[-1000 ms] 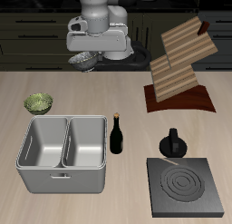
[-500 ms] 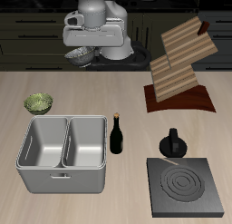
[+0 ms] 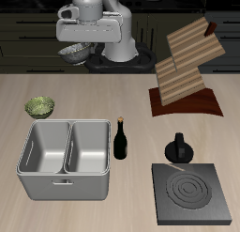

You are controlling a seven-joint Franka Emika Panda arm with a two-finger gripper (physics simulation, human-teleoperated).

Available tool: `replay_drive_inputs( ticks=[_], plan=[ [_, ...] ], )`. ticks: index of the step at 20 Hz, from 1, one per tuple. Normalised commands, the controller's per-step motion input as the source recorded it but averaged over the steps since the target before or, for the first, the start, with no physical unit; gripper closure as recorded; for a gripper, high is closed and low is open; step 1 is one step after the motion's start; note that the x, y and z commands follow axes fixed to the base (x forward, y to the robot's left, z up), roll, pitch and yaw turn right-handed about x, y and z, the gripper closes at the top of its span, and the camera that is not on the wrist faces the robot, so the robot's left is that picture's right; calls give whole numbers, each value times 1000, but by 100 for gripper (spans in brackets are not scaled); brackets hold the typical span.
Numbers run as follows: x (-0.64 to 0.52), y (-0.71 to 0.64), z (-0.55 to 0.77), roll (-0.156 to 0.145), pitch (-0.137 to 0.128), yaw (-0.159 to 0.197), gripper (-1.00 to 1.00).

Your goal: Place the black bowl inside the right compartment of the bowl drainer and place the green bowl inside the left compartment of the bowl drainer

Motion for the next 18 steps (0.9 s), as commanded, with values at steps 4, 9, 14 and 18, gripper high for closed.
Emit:
replay_drive_inputs(
  ticks=[4, 9, 14, 18],
  plan=[
    [266, -142, 169, 0, -16, 24, 100],
    [307, -125, 62, -19, 10, 10, 100],
    [377, -262, 180, -24, -17, 8, 100],
    [414, -180, 209, -8, -39, 25, 100]
  ],
)
